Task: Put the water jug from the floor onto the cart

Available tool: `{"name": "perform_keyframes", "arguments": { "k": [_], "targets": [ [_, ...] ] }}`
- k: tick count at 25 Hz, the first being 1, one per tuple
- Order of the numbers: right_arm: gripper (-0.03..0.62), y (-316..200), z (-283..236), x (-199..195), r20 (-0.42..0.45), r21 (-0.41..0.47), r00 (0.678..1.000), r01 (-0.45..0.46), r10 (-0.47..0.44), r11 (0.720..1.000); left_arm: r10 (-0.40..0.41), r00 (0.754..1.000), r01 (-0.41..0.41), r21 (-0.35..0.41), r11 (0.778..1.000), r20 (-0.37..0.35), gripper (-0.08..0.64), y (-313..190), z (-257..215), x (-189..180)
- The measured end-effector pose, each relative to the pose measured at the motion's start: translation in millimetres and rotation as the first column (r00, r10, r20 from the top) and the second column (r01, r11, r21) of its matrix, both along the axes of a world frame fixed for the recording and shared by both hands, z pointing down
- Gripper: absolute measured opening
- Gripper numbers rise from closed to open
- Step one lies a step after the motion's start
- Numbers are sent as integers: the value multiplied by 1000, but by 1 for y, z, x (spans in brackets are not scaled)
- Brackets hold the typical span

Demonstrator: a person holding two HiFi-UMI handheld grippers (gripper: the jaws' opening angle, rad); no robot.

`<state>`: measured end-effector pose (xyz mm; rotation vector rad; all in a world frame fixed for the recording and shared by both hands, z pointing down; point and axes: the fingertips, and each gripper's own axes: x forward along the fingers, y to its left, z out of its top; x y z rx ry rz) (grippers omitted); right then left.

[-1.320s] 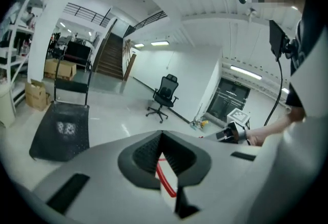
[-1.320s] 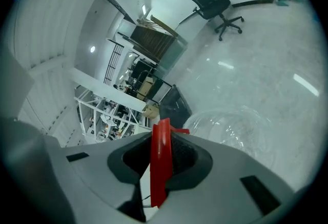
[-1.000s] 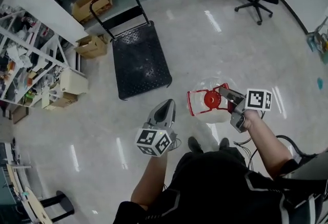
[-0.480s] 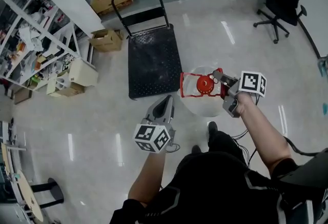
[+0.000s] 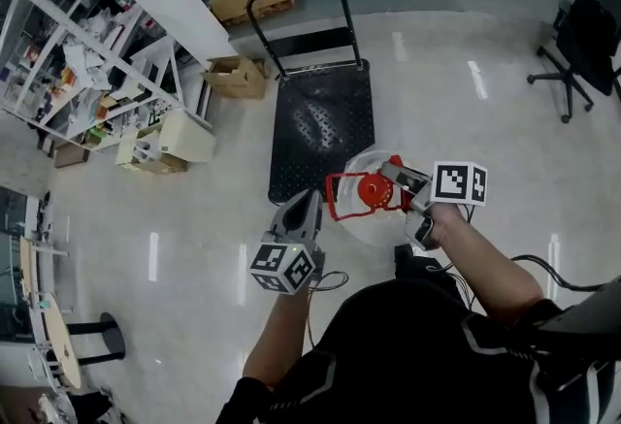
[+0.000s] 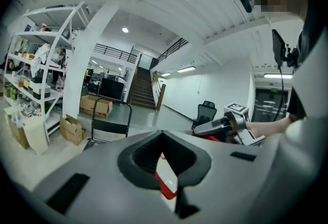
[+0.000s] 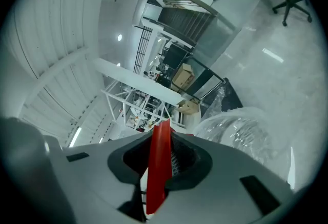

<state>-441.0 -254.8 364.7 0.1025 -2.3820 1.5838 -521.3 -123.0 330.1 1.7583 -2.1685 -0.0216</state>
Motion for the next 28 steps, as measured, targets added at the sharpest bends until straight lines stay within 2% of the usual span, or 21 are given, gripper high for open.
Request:
{"name": "perform_keyframes", "arguments": {
  "k": [4,8,12,16,22,28],
  "targets": [
    [72,-35,-3,-49,16,-1,997,82,-82,997,-82,997,82,-17,996,10,-8,-33,-1,-37],
    [74,-65,-15,-109,34,-11,992,118,-118,993,-126,992,126,-25,992,13,-8,-52,-13,-76],
    [74,-98,-16,-167,60,6,992,109,-110,994,-141,990,141,-38,989,10,-8,-64,-2,-117],
    [72,-126,-7,-221,51,37,994,96,-98,995,-142,990,142,-20,990,-1,-8,-80,14,-162],
    [72,-160,-4,-298,13,60,998,62,-62,996,-126,992,126,37,991,-13,-8,-107,15,-249],
    [72,-179,8,-380,-3,36,999,37,-37,999,-119,993,120,34,992,-25,-8,-115,21,-334]
  ]
}}
